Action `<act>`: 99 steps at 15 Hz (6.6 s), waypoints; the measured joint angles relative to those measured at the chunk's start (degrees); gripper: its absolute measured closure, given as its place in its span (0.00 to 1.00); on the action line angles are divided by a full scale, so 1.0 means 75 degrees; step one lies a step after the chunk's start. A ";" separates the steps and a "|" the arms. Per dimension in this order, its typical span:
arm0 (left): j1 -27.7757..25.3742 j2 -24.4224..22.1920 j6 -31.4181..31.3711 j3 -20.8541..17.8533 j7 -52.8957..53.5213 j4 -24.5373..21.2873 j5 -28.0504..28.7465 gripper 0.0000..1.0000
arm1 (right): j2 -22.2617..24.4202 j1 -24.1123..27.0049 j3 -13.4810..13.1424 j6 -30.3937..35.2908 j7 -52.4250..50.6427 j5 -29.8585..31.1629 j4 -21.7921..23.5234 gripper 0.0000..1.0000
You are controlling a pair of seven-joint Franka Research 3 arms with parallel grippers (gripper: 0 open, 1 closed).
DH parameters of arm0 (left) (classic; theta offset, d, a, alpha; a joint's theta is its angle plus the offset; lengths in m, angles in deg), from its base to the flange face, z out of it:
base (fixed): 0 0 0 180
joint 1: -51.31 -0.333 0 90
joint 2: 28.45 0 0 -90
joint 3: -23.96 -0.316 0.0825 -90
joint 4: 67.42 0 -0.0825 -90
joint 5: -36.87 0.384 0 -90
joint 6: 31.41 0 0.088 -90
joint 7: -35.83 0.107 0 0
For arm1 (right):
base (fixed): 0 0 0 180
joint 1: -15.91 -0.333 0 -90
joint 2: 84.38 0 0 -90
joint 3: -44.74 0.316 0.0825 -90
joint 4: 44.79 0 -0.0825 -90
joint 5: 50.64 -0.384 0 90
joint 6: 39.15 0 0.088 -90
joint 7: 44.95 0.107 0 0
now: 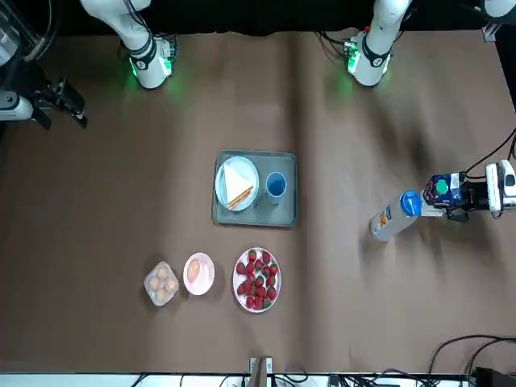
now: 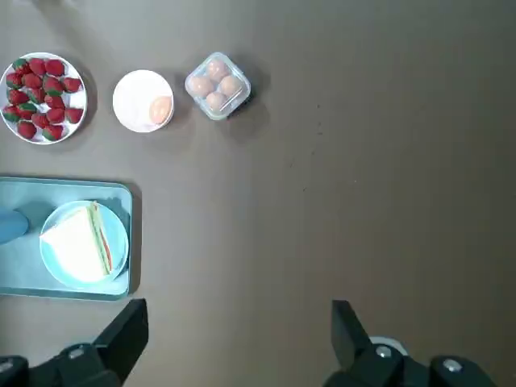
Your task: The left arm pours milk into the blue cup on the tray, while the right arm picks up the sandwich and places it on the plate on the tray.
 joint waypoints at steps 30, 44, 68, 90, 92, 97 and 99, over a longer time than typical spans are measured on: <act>-0.0531 0.1098 -0.0031 -0.0708 0.0707 0.0561 -0.1035 0.01 | -0.0517 0.0611 -0.0016 0.0157 0.0058 0.0007 -0.0152 0.00; 0.0595 -0.3125 0.0224 -0.0966 -0.1267 0.0786 0.0085 0.01 | -0.0524 0.0589 0.0075 0.0406 -0.0107 -0.0224 -0.0181 0.00; 0.7224 -0.4631 -0.0375 -0.0971 -1.5018 0.0508 0.4431 0.01 | -0.0567 0.0600 0.0028 0.0512 -0.0376 -0.0289 -0.0153 0.00; 0.6575 -0.5742 0.1739 -0.1146 -1.8064 0.0419 0.4432 0.01 | -0.0570 0.0595 0.0033 0.0511 -0.0622 -0.0222 -0.0103 0.00; 0.6566 -0.5728 0.1400 -0.1157 -1.8366 0.0395 0.4432 0.01 | -0.0570 0.0587 0.0049 0.0505 -0.0627 -0.0222 -0.0103 0.00; 0.7240 -0.6084 0.0674 -0.2568 -1.8615 -0.0097 0.3738 0.01 | -0.0570 0.0534 0.0095 0.0397 -0.0707 -0.0164 -0.0087 0.00; 0.7250 -0.6451 0.0366 -0.2736 -1.8560 -0.0648 0.3692 0.01 | -0.0570 0.0485 0.0100 0.0394 -0.0709 -0.0137 -0.0081 0.00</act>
